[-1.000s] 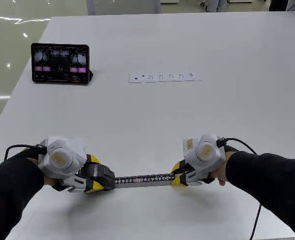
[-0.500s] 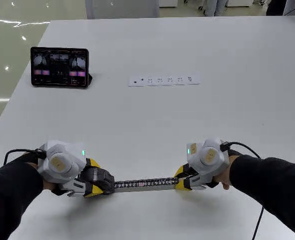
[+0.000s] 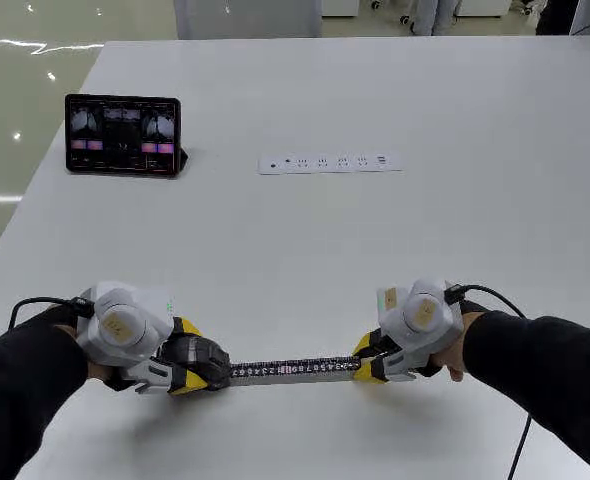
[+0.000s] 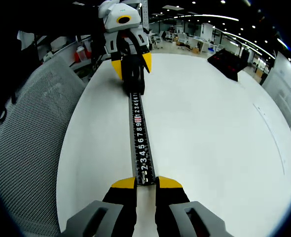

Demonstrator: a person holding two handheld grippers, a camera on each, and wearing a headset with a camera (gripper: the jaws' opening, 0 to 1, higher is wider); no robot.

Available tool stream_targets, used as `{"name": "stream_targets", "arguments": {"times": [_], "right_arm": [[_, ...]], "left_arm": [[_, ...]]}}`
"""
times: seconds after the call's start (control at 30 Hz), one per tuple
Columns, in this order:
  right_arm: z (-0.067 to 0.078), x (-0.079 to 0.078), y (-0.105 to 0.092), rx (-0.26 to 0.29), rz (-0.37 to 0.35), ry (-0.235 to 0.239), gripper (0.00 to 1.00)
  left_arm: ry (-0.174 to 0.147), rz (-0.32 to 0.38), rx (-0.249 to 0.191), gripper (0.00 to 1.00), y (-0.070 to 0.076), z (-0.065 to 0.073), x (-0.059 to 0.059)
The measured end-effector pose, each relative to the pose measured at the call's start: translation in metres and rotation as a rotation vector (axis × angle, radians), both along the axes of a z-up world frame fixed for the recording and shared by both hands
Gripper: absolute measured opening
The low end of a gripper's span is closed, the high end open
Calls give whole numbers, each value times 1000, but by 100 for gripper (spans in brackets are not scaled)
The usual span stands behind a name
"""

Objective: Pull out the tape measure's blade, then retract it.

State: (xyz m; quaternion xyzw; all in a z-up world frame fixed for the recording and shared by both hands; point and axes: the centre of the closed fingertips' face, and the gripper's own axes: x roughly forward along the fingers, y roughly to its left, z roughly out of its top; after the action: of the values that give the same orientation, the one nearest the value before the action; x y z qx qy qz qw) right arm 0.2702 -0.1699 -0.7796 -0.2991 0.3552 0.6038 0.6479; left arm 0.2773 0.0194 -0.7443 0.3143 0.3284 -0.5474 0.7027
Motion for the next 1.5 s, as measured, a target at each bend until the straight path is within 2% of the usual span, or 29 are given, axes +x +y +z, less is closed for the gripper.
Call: {"name": "stream_targets", "arguments": {"times": [0.6, 1.1, 1.5], "right_arm": [[0, -1, -13, -3, -25, -2, 10], [-1, 0, -23, -10, -24, -6, 10], [-1, -1, -30, -26, -19, -7, 10]], "left_arm": [[-6, -1, -1, 31, 0, 0, -1], [2, -3, -2, 32, 0, 0, 0], [-5, -3, -7, 31, 0, 0, 0]]}}
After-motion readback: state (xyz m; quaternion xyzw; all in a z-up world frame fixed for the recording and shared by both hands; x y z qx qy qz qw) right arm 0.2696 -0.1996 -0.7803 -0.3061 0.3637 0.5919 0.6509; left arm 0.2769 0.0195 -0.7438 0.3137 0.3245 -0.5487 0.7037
